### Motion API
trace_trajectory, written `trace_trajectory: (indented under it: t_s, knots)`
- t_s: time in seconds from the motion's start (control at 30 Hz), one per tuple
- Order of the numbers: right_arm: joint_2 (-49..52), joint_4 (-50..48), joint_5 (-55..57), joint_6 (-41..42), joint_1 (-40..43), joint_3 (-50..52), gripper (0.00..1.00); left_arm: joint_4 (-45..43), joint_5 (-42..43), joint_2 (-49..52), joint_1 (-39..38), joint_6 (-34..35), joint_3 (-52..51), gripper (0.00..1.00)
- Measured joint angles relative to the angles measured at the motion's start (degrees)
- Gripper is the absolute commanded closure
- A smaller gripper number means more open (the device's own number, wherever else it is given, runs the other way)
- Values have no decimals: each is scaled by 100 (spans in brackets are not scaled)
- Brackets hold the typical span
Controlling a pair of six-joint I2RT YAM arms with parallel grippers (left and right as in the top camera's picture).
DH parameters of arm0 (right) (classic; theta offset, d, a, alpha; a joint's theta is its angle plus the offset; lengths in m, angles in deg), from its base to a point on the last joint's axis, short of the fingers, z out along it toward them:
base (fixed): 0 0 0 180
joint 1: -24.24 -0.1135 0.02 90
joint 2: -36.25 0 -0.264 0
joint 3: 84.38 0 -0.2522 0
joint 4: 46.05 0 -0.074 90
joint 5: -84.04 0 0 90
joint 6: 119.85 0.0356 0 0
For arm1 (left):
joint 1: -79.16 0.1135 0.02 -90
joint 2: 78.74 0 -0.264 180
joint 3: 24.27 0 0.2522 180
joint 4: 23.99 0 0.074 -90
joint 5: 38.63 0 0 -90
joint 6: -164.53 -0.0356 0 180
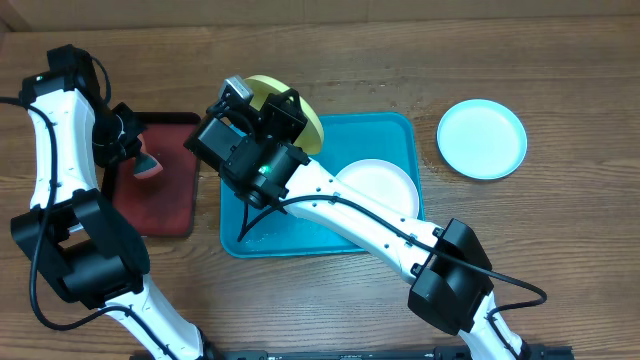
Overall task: Clean dirty plates on tray and stack at the side
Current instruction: 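Lift the yellow plate with the right gripper onto the light blue plate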
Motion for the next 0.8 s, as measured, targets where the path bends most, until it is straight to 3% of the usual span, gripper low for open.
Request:
trace_trajectory:
  t_s: [0.13, 0.27, 0.4, 0.57, 0.8]
  knots:
    - [-2, 153, -367, 225, 26, -7, 96, 0, 0, 0, 0, 0, 0, 96]
    - [-11, 457, -2483, 610, 289, -17, 96, -2, 2, 0, 0, 0, 0, 96]
    - [-11, 863, -3694, 1427, 916, -66, 96, 0, 22, 0, 0, -17, 0, 96]
    - [-70, 1554, -5209, 2227, 2439, -227, 96, -4, 22, 0, 0, -22, 0, 96]
    - [-173, 2347, -7239, 2618, 5495, -96, 96, -4, 22, 0, 0, -22, 0, 96]
